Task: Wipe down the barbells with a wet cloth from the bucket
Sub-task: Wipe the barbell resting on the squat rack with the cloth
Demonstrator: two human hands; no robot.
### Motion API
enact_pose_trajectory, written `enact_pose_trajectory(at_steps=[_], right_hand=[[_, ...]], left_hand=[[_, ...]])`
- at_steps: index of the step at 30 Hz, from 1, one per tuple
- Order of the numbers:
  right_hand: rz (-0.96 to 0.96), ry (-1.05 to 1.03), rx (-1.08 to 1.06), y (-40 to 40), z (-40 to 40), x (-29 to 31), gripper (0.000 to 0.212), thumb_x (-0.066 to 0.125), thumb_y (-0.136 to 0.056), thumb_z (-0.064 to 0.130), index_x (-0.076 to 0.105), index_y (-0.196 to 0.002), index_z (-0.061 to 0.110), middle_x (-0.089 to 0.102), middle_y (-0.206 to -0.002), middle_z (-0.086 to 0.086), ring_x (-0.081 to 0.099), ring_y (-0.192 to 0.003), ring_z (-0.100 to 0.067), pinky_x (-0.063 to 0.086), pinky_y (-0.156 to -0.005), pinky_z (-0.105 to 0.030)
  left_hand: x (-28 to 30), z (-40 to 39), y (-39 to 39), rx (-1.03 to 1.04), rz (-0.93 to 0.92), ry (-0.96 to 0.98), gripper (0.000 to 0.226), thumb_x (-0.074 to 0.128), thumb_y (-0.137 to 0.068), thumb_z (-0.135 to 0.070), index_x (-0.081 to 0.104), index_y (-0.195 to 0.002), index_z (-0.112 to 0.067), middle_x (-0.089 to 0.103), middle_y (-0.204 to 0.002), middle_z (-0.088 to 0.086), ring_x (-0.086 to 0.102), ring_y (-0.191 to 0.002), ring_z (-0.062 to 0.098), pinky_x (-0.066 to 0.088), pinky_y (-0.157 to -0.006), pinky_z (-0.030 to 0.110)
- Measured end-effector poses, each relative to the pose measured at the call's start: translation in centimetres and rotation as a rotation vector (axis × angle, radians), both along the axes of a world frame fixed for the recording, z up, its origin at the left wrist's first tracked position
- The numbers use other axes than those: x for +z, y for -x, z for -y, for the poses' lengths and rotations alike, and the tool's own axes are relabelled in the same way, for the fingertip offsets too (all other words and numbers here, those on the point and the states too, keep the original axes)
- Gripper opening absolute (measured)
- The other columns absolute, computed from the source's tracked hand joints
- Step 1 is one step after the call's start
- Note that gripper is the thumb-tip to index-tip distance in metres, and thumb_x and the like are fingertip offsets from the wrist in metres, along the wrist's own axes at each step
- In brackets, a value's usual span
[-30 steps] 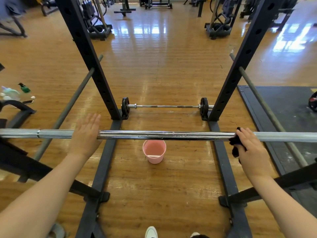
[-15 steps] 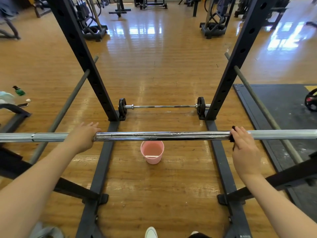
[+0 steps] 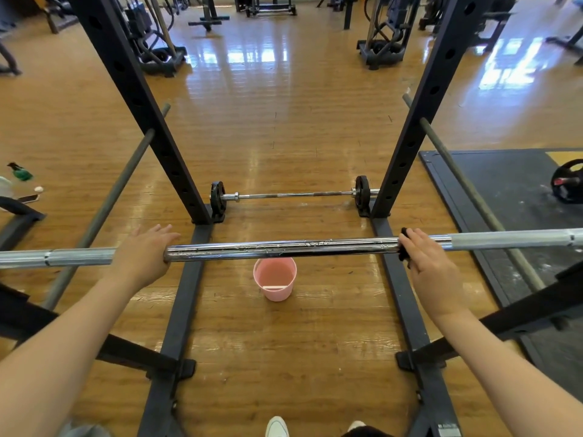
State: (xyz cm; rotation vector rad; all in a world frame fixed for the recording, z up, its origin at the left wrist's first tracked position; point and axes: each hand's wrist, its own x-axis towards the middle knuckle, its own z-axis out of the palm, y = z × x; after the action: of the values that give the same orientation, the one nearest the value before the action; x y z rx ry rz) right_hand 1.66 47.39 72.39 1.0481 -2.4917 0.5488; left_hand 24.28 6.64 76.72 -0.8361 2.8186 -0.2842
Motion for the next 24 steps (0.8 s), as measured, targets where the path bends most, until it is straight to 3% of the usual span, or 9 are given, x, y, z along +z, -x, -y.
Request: enact_pose_trajectory(at_steps=[6,14,18,22,24], right_hand=[[0.000,0.055,-0.133,1.4,-2.2,0.7,0.042,0.066,-0.073,-0.019,0.063,-0.113,-0.007,0.061,-0.118,-0.025,0.057,-0.112,-0.042,0.034,-0.097,-0.050],[-0.032,-0.030,0.015,0.0,0.3,0.4,0.050,0.071,-0.067,-0.019,0.063,-0.114,-0.005,0.062,-0.117,-0.023,0.059,-0.110,-0.038,0.036,-0.095,-0.049],[-0.004,0.020,-0.136,1.1,-2.2,1.0,0.043,0.065,-0.074,-0.018,0.060,-0.116,-0.008,0.061,-0.117,-0.027,0.058,-0.109,-0.043,0.035,-0.095,-0.050],[0.032,0.059,-0.160,0.3,-0.6,0.8,0.043,0.062,-0.078,-0.015,0.056,-0.121,-0.009,0.059,-0.119,-0.028,0.056,-0.113,-0.043,0.035,-0.096,-0.048],[0.028,0.044,-0.088,-0.3,0.4,0.5,0.045,0.063,-0.077,-0.015,0.057,-0.121,-0.008,0.060,-0.120,-0.026,0.056,-0.114,-0.040,0.034,-0.097,-0.047]], left_hand=[[-0.1,0.0,0.0,0.008,-0.004,0.016,0.054,0.050,-0.093,-0.019,0.035,-0.145,-0.026,0.029,-0.154,-0.003,0.025,-0.142,0.012,0.011,-0.117,0.039],[0.1,-0.3,-0.2,-0.004,-0.061,0.030,0.057,0.052,-0.092,-0.017,0.034,-0.145,-0.022,0.031,-0.153,0.000,0.027,-0.142,0.014,0.010,-0.117,0.040],[0.0,-0.4,-0.3,-0.003,-0.074,0.037,0.058,0.053,-0.091,-0.016,0.034,-0.145,-0.023,0.032,-0.152,0.000,0.026,-0.142,0.014,0.009,-0.117,0.041],[-0.7,-0.3,-0.6,-0.022,-0.196,0.037,0.071,0.063,-0.083,-0.008,0.031,-0.146,-0.009,0.041,-0.147,0.010,0.030,-0.140,0.025,0.010,-0.116,0.043],[-1.3,-0.3,-1.1,-0.031,-0.265,0.052,0.083,0.077,-0.072,-0.008,0.035,-0.142,-0.001,0.045,-0.142,0.018,0.035,-0.137,0.032,0.001,-0.117,0.040]])
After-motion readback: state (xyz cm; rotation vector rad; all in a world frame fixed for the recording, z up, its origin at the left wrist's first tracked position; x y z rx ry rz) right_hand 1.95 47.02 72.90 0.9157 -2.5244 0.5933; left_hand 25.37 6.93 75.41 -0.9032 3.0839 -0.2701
